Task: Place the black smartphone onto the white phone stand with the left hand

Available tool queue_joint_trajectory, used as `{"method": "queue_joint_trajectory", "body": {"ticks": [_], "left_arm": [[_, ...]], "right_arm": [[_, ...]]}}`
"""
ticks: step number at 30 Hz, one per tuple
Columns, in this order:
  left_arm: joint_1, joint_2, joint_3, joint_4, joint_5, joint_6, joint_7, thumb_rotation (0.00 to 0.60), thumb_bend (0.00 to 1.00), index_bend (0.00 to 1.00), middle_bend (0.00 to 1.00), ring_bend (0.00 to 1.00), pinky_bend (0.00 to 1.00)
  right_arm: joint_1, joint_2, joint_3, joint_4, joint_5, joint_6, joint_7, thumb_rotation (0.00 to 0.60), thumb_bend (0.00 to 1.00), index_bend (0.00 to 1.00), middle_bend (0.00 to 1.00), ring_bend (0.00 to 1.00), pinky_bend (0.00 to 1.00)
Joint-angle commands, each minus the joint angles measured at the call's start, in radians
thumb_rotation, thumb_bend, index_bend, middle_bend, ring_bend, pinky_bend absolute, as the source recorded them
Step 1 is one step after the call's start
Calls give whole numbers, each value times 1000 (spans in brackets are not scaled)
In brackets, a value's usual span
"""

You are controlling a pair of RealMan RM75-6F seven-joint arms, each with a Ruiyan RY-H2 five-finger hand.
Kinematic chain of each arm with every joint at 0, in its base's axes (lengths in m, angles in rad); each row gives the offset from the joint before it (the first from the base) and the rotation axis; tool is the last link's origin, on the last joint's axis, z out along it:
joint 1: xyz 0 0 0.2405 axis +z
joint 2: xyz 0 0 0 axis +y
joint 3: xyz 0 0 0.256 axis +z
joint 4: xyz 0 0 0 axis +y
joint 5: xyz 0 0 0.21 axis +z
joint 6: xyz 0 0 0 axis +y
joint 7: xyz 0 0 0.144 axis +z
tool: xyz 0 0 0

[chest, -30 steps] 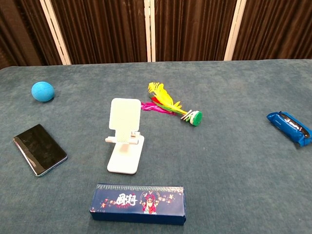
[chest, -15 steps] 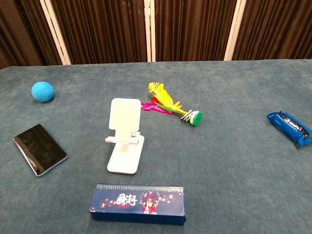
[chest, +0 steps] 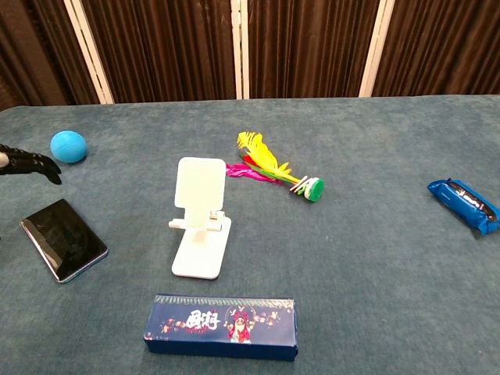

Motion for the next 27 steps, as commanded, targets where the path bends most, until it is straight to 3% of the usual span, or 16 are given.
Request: {"method": "queue_joint_trajectory", "body": {"ticks": [1,27], "left_arm": [[-22,-32,21,36,22,-3,-24,600,0,215,134,177,216],[-113,-146,66,128,0,-105,31,600,0,249,149,179,213]], "right_arm": [[1,-2,0,0,0,-2,-4,600,0,0,0,0,0],[4,-5,4,7,14,-12,-3,600,0,0,0,0,0]]}}
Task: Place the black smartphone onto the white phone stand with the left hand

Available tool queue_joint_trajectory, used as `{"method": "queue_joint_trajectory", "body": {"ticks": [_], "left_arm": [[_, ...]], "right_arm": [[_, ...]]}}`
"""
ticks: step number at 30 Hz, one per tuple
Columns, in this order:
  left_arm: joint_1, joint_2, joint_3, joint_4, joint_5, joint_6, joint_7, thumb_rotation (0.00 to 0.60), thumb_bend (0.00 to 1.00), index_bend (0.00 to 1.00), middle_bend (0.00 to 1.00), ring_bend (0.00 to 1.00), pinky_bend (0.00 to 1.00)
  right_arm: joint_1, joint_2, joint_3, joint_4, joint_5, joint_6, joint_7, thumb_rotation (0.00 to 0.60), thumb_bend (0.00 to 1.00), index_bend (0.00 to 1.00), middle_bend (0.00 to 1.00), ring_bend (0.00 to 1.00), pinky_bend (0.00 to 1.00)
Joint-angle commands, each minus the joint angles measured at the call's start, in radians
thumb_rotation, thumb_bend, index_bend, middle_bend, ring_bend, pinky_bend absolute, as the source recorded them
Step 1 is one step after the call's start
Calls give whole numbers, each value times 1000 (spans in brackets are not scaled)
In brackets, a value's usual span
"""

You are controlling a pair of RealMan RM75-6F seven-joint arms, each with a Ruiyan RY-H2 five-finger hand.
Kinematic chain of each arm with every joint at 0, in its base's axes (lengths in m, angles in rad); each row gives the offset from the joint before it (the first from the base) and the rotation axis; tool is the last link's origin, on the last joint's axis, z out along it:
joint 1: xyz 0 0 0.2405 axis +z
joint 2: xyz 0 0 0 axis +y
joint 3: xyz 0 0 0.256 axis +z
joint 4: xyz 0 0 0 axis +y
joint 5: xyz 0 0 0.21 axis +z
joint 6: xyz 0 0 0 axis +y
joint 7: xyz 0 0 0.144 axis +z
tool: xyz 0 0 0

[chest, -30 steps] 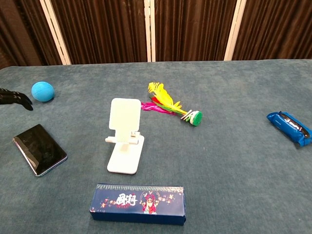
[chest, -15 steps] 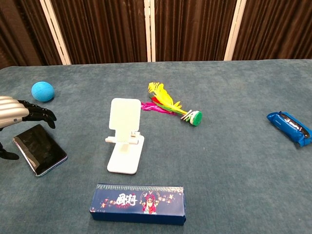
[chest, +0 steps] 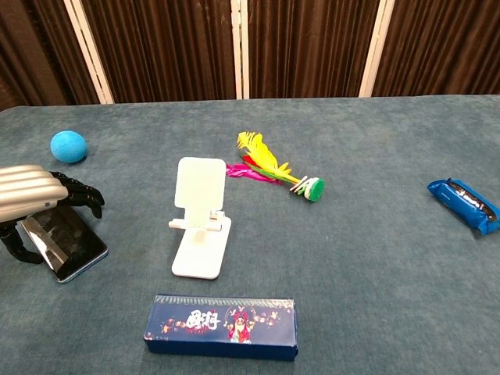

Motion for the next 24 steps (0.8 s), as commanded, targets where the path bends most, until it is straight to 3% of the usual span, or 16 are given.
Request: {"method": "queue_joint_trajectory", "body": {"ticks": [1,7,12,24], "left_arm": [[-7,-11,5,7,-7,-10,7,600,0,257,157,185,215],[-12,-22,8,9,-15,-8,18,600,0,414,310,314,315],[-10,-15,11,0,-24,5,15,600,0,492,375,374,367],[-7,102,-6,-93,2,153,47,600,0,502,380,377,369]], "right_arm": [[0,0,1,1,1,-1,1,600,0,0,0,0,0],[1,0,1,3,5,-5,5,600,0,0,0,0,0],[1,1,1,4,5,-6,9,600,0,0,0,0,0],[0,5,0,-1,-2,-4,17,600,0,0,0,0,0]]}}
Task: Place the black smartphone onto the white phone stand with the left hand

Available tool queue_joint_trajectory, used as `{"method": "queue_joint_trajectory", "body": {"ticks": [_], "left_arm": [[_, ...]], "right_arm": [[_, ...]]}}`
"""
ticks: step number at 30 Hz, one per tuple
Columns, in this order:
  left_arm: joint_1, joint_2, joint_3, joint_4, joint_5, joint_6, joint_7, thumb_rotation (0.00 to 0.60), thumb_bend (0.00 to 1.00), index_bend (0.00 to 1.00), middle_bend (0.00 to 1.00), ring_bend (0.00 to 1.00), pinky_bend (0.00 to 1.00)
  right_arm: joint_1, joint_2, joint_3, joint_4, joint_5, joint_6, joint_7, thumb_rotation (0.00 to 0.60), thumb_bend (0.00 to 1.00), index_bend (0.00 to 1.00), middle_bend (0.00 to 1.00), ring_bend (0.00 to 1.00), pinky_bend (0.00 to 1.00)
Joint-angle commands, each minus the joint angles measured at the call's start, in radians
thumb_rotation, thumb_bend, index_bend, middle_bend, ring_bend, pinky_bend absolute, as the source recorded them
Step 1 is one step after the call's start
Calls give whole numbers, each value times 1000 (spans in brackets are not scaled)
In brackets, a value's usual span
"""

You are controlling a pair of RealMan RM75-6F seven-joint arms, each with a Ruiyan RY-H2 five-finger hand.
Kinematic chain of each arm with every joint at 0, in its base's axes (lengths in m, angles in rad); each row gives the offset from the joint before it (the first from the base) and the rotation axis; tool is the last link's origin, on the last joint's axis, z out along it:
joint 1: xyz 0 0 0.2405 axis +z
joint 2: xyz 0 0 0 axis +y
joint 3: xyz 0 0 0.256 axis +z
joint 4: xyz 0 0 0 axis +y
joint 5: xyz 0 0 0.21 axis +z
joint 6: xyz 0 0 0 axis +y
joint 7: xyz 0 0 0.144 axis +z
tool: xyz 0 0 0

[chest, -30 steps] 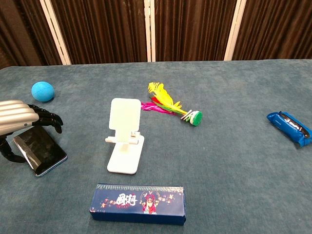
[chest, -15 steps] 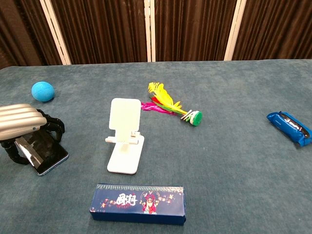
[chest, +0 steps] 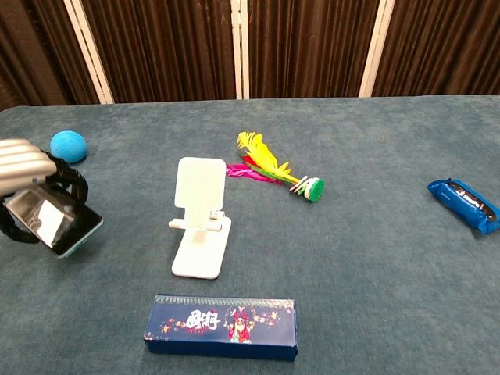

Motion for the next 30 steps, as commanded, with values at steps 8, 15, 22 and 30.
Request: {"method": "queue_joint_trajectory", "body": {"ticks": [8,15,22,30], "left_arm": [[-38,94,-59,-72,130,225,214,600,0,509,380,377,369],[-130,99,-79,-78,291,296,397,600,0,508,379,377,362],[-211,83,-92,-118,349,222,516,600,0,501,368,366,346],[-299,62,-86,-103,404,126,589,600,0,486,352,348,325]], "right_arm": [[-3,5,2,2,3,3,17,600,0,0,0,0,0],[-6,10,2,5,2,5,33,600,0,0,0,0,0],[-10,14,5,16,13,4,55,600,0,0,0,0,0],[-5,13,12,36,32,-14,74,600,0,0,0,0,0]]}}
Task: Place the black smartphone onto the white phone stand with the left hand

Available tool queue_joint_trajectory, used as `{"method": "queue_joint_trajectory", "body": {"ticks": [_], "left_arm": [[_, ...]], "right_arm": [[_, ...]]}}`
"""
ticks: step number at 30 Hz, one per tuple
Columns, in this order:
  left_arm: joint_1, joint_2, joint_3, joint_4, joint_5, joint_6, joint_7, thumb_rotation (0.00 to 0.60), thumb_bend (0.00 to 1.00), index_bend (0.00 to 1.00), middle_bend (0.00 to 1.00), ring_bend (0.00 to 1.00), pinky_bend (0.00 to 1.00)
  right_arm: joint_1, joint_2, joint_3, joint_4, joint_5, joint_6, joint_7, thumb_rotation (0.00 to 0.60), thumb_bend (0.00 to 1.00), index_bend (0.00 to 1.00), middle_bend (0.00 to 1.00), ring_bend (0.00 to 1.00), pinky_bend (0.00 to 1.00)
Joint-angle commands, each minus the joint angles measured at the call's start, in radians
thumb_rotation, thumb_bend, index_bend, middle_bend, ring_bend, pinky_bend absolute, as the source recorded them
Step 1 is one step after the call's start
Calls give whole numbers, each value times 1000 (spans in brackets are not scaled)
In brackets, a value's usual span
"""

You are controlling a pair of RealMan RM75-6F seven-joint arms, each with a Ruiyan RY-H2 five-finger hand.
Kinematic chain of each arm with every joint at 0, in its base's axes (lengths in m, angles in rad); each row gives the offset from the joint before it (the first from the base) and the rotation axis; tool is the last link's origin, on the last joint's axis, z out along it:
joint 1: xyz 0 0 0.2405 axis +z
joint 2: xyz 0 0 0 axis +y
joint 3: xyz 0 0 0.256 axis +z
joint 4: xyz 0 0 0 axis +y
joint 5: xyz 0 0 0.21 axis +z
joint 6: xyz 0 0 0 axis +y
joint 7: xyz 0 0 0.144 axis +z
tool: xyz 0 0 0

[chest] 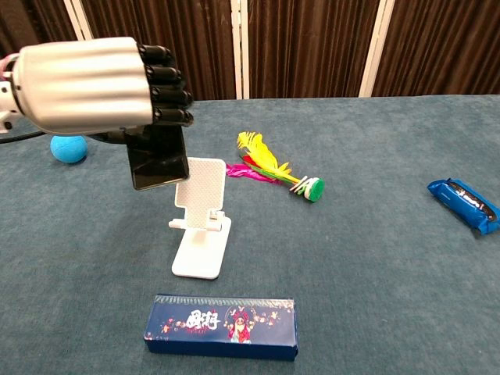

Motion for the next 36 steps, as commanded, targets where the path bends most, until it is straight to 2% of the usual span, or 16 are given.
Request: {"method": "queue_joint_trajectory", "body": {"ticks": [1,9,22,36], "left_arm": [[-29,-12,5,9,15,-36,17,600,0,486,352,348,324],[-93,-36,15,16,37,-114,48,600,0,482,348,345,321],[-155,-65,39,3,61,-176,80,600,0,477,331,311,285],[-161,-73,55,-11,45,-196,126,600,0,478,331,311,285]], "right_arm": [[2,-1,2,4,5,-5,5,600,0,0,0,0,0],[6,-3,7,12,21,-18,9,600,0,0,0,0,0],[10,-3,12,22,37,-33,19,600,0,0,0,0,0],[6,2,14,28,37,-32,40,600,0,0,0,0,0]]}}
